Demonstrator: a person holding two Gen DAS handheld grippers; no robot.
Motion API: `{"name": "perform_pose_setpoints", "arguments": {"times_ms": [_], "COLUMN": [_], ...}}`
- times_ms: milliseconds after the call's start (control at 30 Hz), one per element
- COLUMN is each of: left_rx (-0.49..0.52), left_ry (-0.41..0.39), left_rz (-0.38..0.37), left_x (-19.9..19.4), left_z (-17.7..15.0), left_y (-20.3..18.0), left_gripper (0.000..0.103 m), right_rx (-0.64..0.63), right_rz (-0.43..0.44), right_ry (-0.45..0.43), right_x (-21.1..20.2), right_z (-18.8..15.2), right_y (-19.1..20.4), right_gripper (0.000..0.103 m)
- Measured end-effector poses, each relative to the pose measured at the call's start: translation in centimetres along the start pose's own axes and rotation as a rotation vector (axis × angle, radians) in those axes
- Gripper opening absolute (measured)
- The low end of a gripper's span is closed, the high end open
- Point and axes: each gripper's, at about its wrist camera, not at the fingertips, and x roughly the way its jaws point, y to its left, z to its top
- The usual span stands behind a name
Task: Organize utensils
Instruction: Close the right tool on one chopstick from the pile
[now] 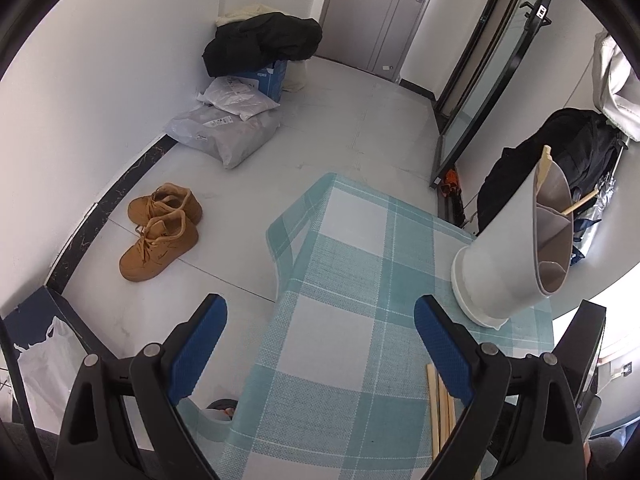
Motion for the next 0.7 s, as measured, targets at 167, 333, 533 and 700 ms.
{"name": "perform_pose_setpoints", "arguments": {"times_ms": [167, 333, 533, 700], "left_rx": [-0.022, 0.014, 0.075, 0.171], "left_ry": [0.013, 0.04, 0.196, 0.279], "left_rz": [0.017, 0.001, -0.086, -0.066], "left_x": [0.3, 0.6, 2.7, 4.1], "left_z": [-0.3, -1.2, -3.4, -5.6], "left_y": [0.5, -0.7, -3.1, -5.6], "left_gripper": [0.092, 0.092, 0.092, 0.092], "right_rx": [0.005, 0.093, 0.258, 0.445], "right_rz": [0.031, 0.076, 0.136, 0.196], "right_ry": [-0.031, -0.085, -0.22, -0.325], "right_x": [-0.3, -2.3, -6.8, -9.7], "right_z": [-0.5, -1.4, -2.7, -4.9], "right_y": [0.2, -1.7, -5.0, -8.8], "right_gripper": [0.004, 0.004, 0.004, 0.004]}}
